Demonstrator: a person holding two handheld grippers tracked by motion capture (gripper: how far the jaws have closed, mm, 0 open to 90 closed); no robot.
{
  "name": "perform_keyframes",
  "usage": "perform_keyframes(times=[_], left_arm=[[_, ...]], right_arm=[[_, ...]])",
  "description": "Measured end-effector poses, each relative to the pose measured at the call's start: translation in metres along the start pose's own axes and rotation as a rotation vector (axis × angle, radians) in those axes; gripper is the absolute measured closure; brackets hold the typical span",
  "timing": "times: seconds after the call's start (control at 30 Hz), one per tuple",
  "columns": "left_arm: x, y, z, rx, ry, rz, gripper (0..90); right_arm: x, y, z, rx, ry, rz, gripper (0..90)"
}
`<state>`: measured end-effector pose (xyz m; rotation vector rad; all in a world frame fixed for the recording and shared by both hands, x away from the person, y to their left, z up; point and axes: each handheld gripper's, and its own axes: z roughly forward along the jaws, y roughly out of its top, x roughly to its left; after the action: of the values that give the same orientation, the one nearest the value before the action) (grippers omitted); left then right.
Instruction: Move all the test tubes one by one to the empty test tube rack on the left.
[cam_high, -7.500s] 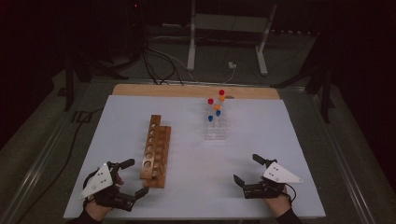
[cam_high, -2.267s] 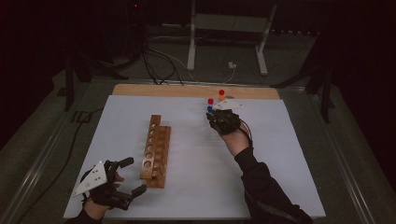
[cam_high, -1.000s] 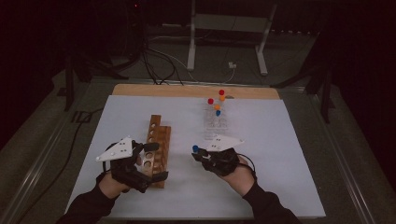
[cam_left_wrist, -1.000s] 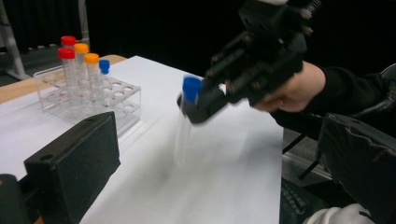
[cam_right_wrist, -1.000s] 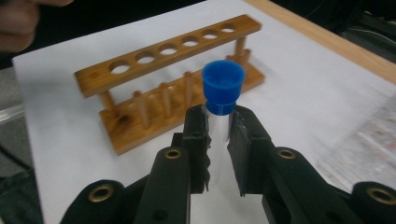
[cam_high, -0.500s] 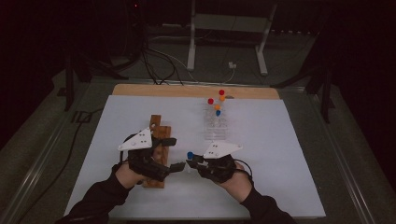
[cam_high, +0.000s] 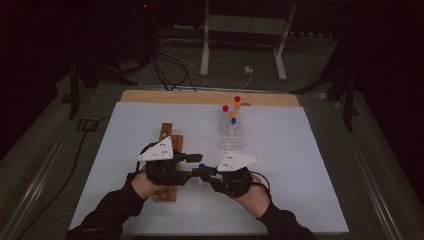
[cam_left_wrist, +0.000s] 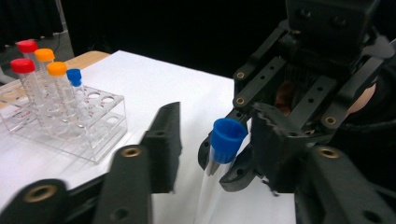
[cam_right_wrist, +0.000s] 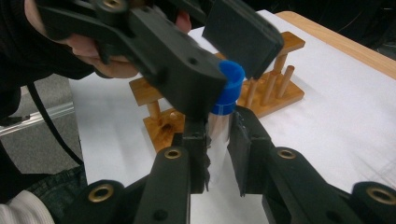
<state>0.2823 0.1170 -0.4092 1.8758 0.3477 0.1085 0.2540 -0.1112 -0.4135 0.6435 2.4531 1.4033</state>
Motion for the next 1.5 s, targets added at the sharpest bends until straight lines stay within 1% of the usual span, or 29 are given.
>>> perform_keyframes(times=[0.07,0.1,0.17,0.2,0.23,0.43,0.53,0.6,0.67,0.7,0.73,0.83,0.93,1.0,1.07,1.1,1.13,1.17,1.2,1.27,1.33,1.37,1.4,1.47,1.5], left_arm=[[0.000,0.000,0.001,0.006,0.001,0.004,63.5],[0.000,0.001,0.001,0.005,-0.012,0.005,66.0],[-0.001,0.002,0.001,0.008,-0.006,0.013,73.4],[-0.001,0.002,0.002,0.007,-0.011,0.019,73.4],[-0.002,0.002,0.002,0.008,-0.005,0.031,75.0],[-0.001,0.006,0.002,0.012,0.005,0.049,77.0],[0.001,0.009,0.000,0.013,0.017,0.054,77.2],[0.003,0.011,-0.002,0.013,0.028,0.057,77.3],[0.006,0.013,-0.006,0.006,0.041,0.049,77.3],[0.007,0.014,-0.007,-0.001,0.050,0.047,77.4],[0.008,0.015,-0.009,-0.006,0.053,0.044,77.4],[0.014,0.020,-0.016,-0.018,0.084,0.044,77.4],[0.021,0.025,-0.025,-0.028,0.114,0.043,77.5],[0.026,0.028,-0.030,-0.035,0.135,0.043,77.5],[0.032,0.032,-0.037,-0.043,0.156,0.042,77.5],[0.035,0.033,-0.040,-0.049,0.169,0.043,77.5],[0.039,0.034,-0.044,-0.055,0.181,0.038,77.5],[0.042,0.035,-0.046,-0.055,0.194,0.033,77.5],[0.045,0.036,-0.048,-0.052,0.206,0.031,77.5],[0.051,0.037,-0.053,-0.047,0.231,0.026,77.5],[0.055,0.037,-0.057,-0.047,0.251,0.021,77.5],[0.057,0.038,-0.060,-0.049,0.263,0.018,77.5],[0.061,0.039,-0.063,-0.053,0.275,0.016,77.5],[0.066,0.039,-0.068,-0.053,0.300,0.015,77.5],[0.069,0.040,-0.070,-0.056,0.308,0.013,77.5]], right_arm=[[0.000,0.000,0.000,-0.001,-0.001,0.003,76.9],[0.000,0.000,0.000,-0.002,-0.003,0.002,76.8],[-0.001,0.000,-0.001,-0.002,-0.007,0.007,76.8],[-0.001,0.000,-0.001,-0.002,-0.007,0.007,76.8],[-0.002,0.000,-0.001,-0.003,-0.007,0.008,76.8],[-0.004,0.001,-0.002,-0.007,0.002,0.026,75.4],[-0.004,0.001,-0.003,-0.013,0.006,0.034,66.1],[-0.005,0.001,-0.004,-0.025,-0.006,0.036,60.0],[-0.005,0.001,-0.005,-0.035,-0.023,0.035,55.1],[-0.007,0.000,-0.008,-0.055,-0.036,0.045,49.1],[-0.007,0.000,-0.008,-0.055,-0.036,0.045,49.1],[-0.010,0.000,-0.010,-0.071,-0.033,0.063,37.3],[-0.013,-0.001,-0.013,-0.089,-0.035,0.081,29.7],[-0.014,-0.001,-0.015,-0.095,-0.040,0.077,25.5],[-0.015,-0.001,-0.016,-0.093,-0.028,0.074,18.1],[-0.015,-0.001,-0.017,-0.092,-0.031,0.069,14.6],[-0.015,-0.001,-0.017,-0.091,-0.047,0.062,13.8],[-0.016,-0.001,-0.017,-0.088,-0.052,0.069,13.0],[-0.016,-0.001,-0.018,-0.089,-0.049,0.069,10.6],[-0.017,-0.002,-0.018,-0.086,-0.049,0.067,9.4],[-0.017,-0.003,-0.018,-0.086,-0.054,0.067,5.7],[-0.017,-0.003,-0.018,-0.083,-0.056,0.062,1.9],[-0.017,-0.003,-0.017,-0.074,-0.055,0.054,1.2],[-0.016,-0.003,-0.017,-0.075,-0.052,0.051,0.0],[-0.016,-0.003,-0.018,-0.086,-0.037,0.050,0.0]])
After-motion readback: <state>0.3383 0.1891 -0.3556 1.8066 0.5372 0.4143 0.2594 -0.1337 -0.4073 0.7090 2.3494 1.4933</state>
